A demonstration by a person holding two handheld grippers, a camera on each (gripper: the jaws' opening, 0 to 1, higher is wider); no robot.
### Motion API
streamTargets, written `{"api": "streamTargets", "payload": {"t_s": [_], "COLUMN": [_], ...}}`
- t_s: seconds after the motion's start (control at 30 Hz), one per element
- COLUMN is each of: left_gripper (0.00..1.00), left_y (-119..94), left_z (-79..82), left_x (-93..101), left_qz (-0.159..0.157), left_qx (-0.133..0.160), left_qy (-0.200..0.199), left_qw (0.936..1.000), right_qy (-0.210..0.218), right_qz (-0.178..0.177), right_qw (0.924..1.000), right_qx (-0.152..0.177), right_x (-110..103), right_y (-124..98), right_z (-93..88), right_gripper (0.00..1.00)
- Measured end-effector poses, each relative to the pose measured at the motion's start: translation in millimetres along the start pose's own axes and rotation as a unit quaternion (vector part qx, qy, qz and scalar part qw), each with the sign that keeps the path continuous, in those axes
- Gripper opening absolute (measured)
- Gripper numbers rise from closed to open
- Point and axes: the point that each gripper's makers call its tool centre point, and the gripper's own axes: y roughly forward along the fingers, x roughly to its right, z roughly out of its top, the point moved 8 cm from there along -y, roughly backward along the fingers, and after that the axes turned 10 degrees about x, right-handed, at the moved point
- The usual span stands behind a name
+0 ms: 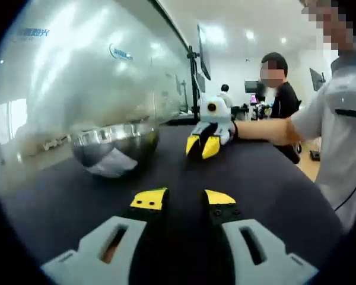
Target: Pick candy and put bowl
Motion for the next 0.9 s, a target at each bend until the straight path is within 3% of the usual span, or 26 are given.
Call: {"api": "streamTargets", "payload": {"t_s": [0.1, 0.23, 0.27, 0.43, 0.63, 0.9], "left_gripper": [0.17, 0.17, 0.16, 0.15, 0.15, 0.17], "left_y": [5, 3, 4, 5, 7, 6], "left_z": [1.8, -8.5, -6.2, -5.7, -5.5, -5.7], "left_x": [3.5, 12.6, 12.9, 12.6, 13.1, 11.2], "left_qz": [-0.001, -0.029, -0.027, -0.034, -0.036, -0.028], "left_qx": [0.007, -0.038, -0.026, -0.026, -0.023, -0.023], "left_qy": [-0.001, 0.047, 0.034, 0.037, 0.037, 0.032], "left_qw": [1.0, 0.9977, 0.9987, 0.9984, 0.9984, 0.9988], "right_qy": [-0.006, -0.01, -0.008, 0.002, 0.015, 0.004], "right_qz": [0.013, 0.031, 0.038, 0.069, 0.063, 0.058], "right_qw": [0.9997, 0.9991, 0.9988, 0.9969, 0.9977, 0.9979], "right_qx": [-0.022, -0.028, -0.029, -0.039, -0.021, -0.029], "right_x": [-9, -18, -19, -22, -18, -17], "right_y": [1, -2, -1, -2, -6, -5], "right_z": [-4.0, -5.5, -6.0, -10.1, -6.3, -8.6], "right_gripper": [0.14, 0.16, 0.16, 0.16, 0.16, 0.16]}}
